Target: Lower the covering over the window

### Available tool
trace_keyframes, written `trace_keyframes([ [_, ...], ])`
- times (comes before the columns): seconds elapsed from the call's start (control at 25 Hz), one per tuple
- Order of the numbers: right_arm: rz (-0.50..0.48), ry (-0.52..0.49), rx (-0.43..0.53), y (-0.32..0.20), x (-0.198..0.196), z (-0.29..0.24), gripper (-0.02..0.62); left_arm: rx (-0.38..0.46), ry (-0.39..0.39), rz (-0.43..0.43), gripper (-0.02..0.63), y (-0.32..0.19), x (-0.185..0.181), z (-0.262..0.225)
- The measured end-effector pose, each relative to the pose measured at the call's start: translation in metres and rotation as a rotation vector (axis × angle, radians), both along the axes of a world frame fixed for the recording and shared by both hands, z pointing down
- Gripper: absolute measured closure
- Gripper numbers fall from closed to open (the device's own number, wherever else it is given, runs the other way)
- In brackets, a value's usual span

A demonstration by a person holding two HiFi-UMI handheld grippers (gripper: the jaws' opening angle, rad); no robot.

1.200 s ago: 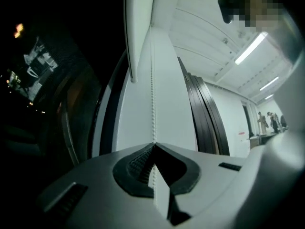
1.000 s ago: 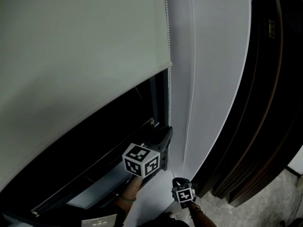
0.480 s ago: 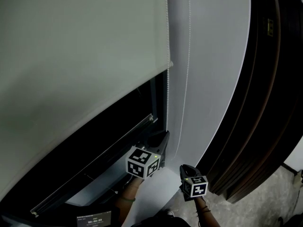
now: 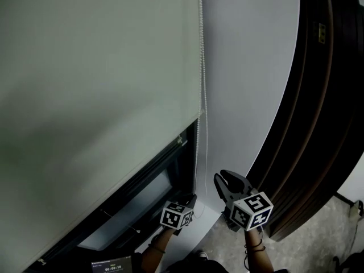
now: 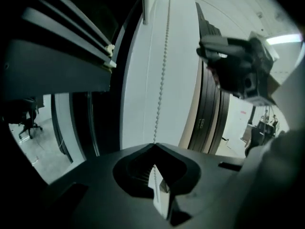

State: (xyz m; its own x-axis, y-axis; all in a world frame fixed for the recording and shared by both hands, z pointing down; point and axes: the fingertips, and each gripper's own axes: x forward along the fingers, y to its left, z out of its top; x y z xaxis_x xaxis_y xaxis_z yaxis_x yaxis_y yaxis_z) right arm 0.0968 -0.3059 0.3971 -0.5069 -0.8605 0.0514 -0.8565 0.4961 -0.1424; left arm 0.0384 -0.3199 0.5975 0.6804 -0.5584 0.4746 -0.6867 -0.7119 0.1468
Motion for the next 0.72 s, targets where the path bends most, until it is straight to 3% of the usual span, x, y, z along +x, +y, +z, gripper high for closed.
trace_keyframes([
  [0.32,-0.113,0.053,0.174,-0.007,-0.043,-0.111,0.499,0.002,0.015,0.024,0.604,0.019,0.019,0.024],
  [0.52,-0.071,0.061,0.313,-0.019,-0.048,-0.189,0.499,0.003,0.006,0.033,0.604,0.021,0.02,0.023],
  [0.72,-0.059,0.068,0.374,-0.03,-0.054,-0.236,0.499,-0.001,-0.007,0.033,0.604,0.026,0.012,0.022],
])
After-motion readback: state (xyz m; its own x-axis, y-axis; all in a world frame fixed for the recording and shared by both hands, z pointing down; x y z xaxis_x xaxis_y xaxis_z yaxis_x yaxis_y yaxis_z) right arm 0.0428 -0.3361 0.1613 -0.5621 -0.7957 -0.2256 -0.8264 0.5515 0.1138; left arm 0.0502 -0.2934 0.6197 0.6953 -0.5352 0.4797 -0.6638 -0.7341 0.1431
